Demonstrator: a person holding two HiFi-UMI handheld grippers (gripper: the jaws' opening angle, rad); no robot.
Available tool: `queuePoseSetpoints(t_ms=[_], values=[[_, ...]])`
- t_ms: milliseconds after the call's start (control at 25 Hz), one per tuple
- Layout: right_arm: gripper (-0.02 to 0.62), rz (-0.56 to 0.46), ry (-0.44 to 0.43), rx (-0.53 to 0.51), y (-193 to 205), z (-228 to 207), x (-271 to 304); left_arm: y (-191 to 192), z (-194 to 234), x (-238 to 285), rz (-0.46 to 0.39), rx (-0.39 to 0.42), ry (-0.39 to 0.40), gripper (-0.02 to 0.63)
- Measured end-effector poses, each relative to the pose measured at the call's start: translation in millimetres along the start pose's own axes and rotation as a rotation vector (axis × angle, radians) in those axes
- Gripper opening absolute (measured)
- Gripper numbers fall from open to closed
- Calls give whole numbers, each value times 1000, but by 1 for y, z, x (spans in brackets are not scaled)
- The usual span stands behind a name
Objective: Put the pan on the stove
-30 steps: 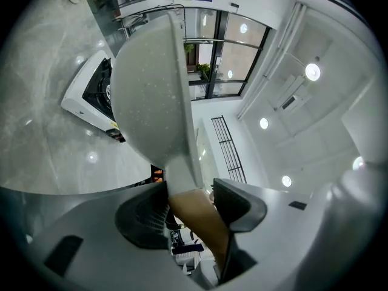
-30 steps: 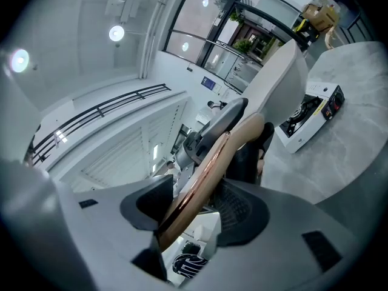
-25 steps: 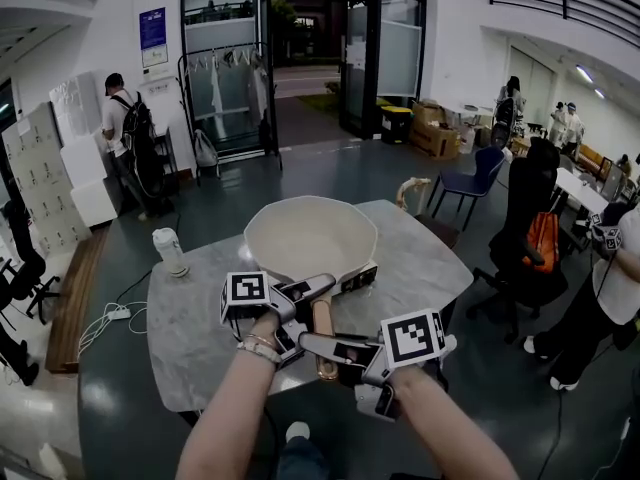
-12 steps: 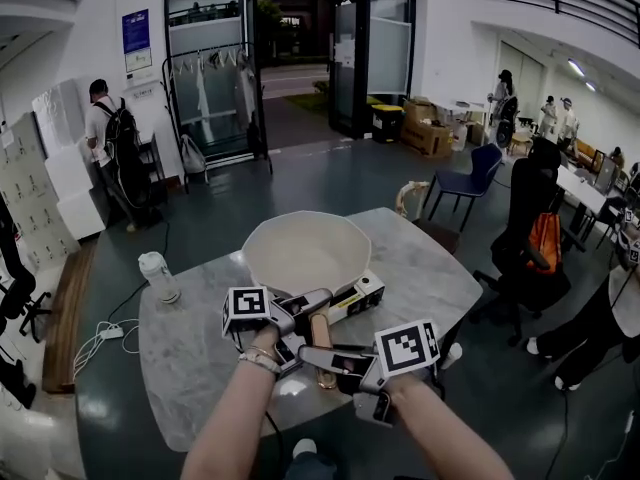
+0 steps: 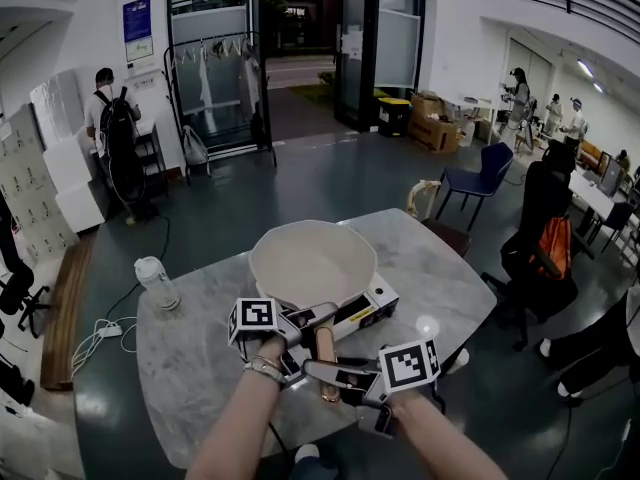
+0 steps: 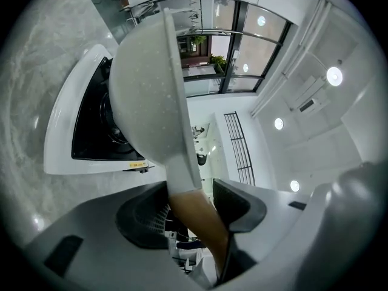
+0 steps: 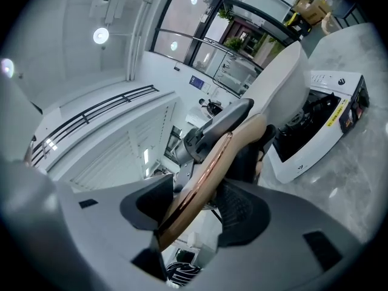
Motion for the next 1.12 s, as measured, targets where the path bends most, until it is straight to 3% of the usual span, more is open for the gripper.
queuePoseSetpoints(t_ms=[680,1120], values=[[227,38,43,-12,0,-36,10,-9,28,8,-27,-20,36,235],[225,32,33,5,9,-45,10,-6,36,6,-11,21,28,236]])
Point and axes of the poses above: the fingertips, and each gripper's own axes: x forward along the fingers, z to its left, y out of its underside, the point moved 1 cm from there along -x, backward along the fingers, and after that the axes turned 12 degrees about y, right-handed, at the moved point
